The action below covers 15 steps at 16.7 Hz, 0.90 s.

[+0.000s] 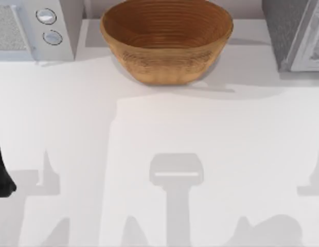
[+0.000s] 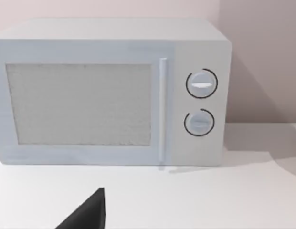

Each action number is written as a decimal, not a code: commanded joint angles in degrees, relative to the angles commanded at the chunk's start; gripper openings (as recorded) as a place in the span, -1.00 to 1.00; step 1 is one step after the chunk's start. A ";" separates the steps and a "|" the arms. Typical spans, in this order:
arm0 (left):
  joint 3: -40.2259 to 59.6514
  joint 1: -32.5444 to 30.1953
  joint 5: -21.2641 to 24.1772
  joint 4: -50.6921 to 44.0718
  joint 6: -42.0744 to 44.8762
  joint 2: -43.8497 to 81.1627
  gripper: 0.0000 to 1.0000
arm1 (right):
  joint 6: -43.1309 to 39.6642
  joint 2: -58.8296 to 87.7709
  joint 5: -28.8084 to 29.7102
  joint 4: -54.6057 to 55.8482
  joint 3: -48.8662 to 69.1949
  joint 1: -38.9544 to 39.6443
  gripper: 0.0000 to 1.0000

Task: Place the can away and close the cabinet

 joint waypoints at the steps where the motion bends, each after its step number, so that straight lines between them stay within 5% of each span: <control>1: 0.00 0.00 0.00 0.00 0.00 0.00 1.00 | 0.12 0.24 0.07 0.10 0.14 0.18 -1.00; 7: 0.00 0.00 0.00 0.00 0.00 0.00 1.00 | 0.18 7.44 0.78 -1.98 9.15 1.60 -1.00; 15: 0.00 0.00 0.00 0.00 0.00 0.00 1.00 | 0.36 36.34 5.18 -11.17 46.23 5.44 -1.00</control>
